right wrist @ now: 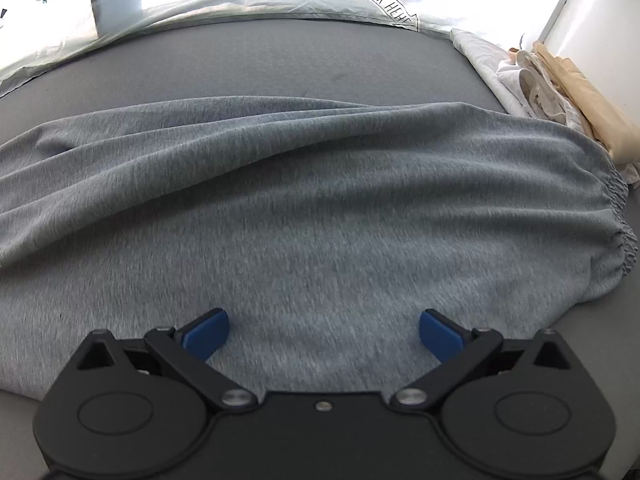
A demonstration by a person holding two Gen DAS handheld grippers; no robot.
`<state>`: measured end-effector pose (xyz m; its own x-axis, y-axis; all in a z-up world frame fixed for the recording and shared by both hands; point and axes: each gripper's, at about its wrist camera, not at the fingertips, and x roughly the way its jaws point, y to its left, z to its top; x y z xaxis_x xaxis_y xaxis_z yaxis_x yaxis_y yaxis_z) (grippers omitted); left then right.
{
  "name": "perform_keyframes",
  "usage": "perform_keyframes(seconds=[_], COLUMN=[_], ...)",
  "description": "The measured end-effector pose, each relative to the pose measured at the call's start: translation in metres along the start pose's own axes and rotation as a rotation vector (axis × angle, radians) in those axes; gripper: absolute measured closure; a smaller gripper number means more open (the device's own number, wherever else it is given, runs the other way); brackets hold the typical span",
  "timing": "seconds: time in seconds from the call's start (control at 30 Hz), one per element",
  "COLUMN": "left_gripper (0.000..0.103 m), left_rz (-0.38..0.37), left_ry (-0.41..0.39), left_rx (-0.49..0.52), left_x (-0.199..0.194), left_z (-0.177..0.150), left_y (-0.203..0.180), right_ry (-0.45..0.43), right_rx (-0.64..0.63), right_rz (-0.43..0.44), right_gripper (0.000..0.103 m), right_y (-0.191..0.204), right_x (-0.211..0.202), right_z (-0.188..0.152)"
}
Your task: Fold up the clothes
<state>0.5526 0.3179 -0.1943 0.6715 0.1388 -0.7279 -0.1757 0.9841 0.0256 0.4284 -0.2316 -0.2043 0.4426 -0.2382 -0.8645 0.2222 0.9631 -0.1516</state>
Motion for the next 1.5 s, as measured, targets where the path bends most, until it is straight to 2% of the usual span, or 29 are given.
perform_keyframes(seconds=[0.1,0.13,0.17,0.23,0.33,0.4,0.47,0.57,0.7,0.77,0.8,0.87,0.93,1.03,1.2,1.27,1.37,1.43,1.5], left_gripper=[0.049,0.053,0.069,0.091,0.102,0.102,0.102,0.102,0.102,0.102,0.102,0.102,0.101,0.101,0.101,0.101,0.101,0.101,0.101], left_rz=[-0.017,-0.018,-0.02,0.003,0.051,0.114,0.154,0.149,0.161,0.158,0.158,0.158,0.158,0.162,0.165,0.166,0.164,0.164,0.166], left_ry=[0.0,-0.014,-0.027,-0.041,-0.074,-0.117,-0.14,-0.141,-0.125,-0.119,-0.117,-0.111,-0.11,-0.105,-0.086,-0.078,-0.076,-0.072,-0.072], left_rx=[-0.005,-0.012,-0.023,-0.029,-0.025,-0.018,-0.052,-0.111,-0.041,-0.048,-0.065,-0.101,-0.125,-0.123,-0.115,-0.108,-0.094,-0.091,-0.094], left_x=[0.003,0.001,-0.001,-0.005,-0.013,-0.024,-0.033,-0.037,-0.036,-0.035,-0.034,-0.032,-0.031,-0.031,-0.028,-0.027,-0.027,-0.027,-0.027], left_z=[-0.004,-0.005,-0.006,-0.006,-0.006,-0.005,0.002,0.009,0.007,0.007,0.006,0.006,0.007,0.007,0.004,0.003,0.002,0.002,0.002], left_y=[0.002,0.002,0.003,0.003,0.005,0.008,0.019,0.038,0.032,0.03,0.031,0.034,0.036,0.034,0.033,0.033,0.033,0.033,0.032], right_ry=[0.0,0.0,0.0,0.0,-0.001,-0.001,-0.006,-0.057,-0.143,-0.195,-0.207,-0.228,-0.233,-0.217,-0.214,-0.201,-0.177,-0.164,-0.144], right_rx=[0.007,0.009,0.012,0.012,0.006,-0.001,-0.011,-0.001,0.076,0.079,0.054,-0.001,-0.062,-0.113,-0.231,-0.329,-0.49,-0.553,-0.566], right_rz=[-0.001,-0.001,-0.002,-0.003,-0.008,-0.011,-0.017,-0.015,0.003,0.012,0.022,0.046,0.077,0.162,0.306,0.364,0.405,0.414,0.438], right_gripper=[0.0,0.0,0.0,0.0,0.0,0.0,0.0,0.0,0.0,0.001,0.002,0.011,0.026,0.04,0.04,0.041,0.043,0.052,0.058], right_y=[0.0,0.0,0.0,0.0,0.001,0.002,0.003,0.003,-0.006,-0.006,-0.002,0.007,0.021,0.042,0.079,0.092,0.11,0.117,0.12], right_x=[0.001,0.001,0.001,0.001,0.001,0.0,-0.001,-0.009,-0.019,-0.021,-0.019,-0.013,-0.003,0.014,0.031,0.033,0.036,0.04,0.043], right_z=[0.001,0.001,0.001,0.001,0.001,0.001,0.002,0.004,0.021,0.035,0.044,0.062,0.076,0.095,0.108,0.11,0.111,0.112,0.114])
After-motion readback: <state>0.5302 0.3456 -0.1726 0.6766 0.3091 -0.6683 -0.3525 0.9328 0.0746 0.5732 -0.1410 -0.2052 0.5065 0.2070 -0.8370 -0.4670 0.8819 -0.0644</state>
